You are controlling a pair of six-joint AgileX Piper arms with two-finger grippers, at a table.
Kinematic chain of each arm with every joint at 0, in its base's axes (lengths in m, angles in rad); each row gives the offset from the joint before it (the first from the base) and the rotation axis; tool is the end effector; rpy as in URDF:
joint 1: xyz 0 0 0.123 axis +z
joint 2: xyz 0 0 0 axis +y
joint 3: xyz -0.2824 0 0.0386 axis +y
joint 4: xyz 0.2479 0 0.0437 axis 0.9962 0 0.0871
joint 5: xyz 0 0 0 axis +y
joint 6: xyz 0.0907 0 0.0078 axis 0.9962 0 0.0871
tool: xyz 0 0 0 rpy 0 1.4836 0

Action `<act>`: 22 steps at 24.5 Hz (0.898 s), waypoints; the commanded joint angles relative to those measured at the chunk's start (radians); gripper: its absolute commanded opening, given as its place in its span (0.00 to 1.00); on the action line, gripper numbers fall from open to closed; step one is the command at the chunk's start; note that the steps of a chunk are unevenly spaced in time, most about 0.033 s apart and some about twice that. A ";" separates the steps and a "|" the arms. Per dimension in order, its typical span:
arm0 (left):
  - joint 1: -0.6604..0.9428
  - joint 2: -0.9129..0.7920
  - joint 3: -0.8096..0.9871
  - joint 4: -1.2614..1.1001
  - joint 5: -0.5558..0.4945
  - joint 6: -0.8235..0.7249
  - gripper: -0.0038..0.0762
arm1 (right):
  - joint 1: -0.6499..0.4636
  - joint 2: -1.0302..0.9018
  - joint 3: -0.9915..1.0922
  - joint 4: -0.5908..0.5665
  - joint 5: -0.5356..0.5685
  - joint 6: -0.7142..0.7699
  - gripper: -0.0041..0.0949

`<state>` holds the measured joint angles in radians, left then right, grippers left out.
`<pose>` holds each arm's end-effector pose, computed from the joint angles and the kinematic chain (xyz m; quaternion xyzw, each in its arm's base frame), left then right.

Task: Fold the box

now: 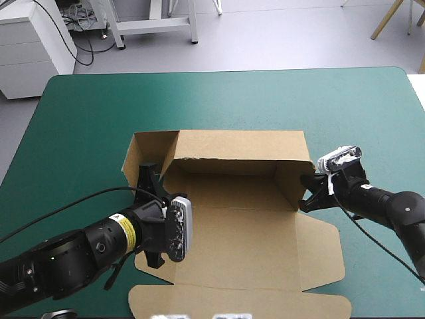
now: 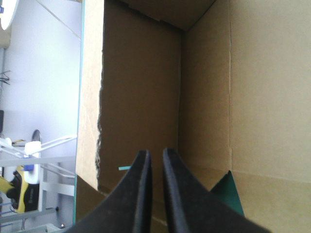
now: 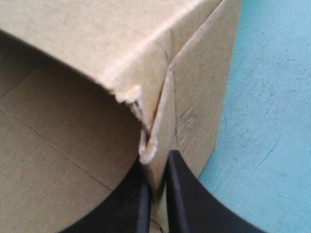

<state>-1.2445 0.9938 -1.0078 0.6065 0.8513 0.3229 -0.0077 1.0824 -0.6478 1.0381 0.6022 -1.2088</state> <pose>0.0982 -0.1682 0.3779 0.6821 0.5557 0.0855 0.4675 0.2067 0.0429 0.2756 -0.2169 0.8535 0.1704 0.4421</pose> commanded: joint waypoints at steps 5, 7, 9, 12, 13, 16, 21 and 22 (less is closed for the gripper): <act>0.134 0.151 -0.338 -0.106 0.234 -0.029 0.07 | 0.004 -0.011 -0.034 -0.034 0.015 0.065 0.02; 0.287 0.194 -0.419 -0.184 0.230 -0.014 0.07 | 0.004 -0.011 -0.061 -0.144 0.017 0.165 0.02; 0.473 0.213 -0.486 -0.355 0.230 0.069 0.07 | 0.004 -0.011 -0.104 -0.262 0.038 0.267 0.02; 0.678 0.216 -0.514 -0.529 0.218 0.105 0.07 | 0.004 -0.013 -0.169 -0.351 0.071 0.351 0.02; 0.751 0.216 -0.516 -0.574 0.216 0.106 0.07 | 0.004 -0.013 -0.195 -0.379 0.090 0.381 0.02; 0.935 0.216 -0.516 -0.671 0.209 0.106 0.07 | 0.004 -0.013 -0.279 -0.449 0.172 0.493 0.02; 1.167 0.211 -0.516 -0.857 0.196 0.094 0.07 | 0.004 -0.009 -0.431 -0.571 0.328 0.738 0.02; 1.196 0.209 -0.516 -0.886 0.196 0.094 0.07 | 0.004 0.000 -0.462 -0.613 0.376 0.793 0.02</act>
<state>-0.1215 1.2323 -1.4904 -0.1587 1.1092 0.4276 -0.0060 1.0845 -1.0071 0.4864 0.8903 -0.5602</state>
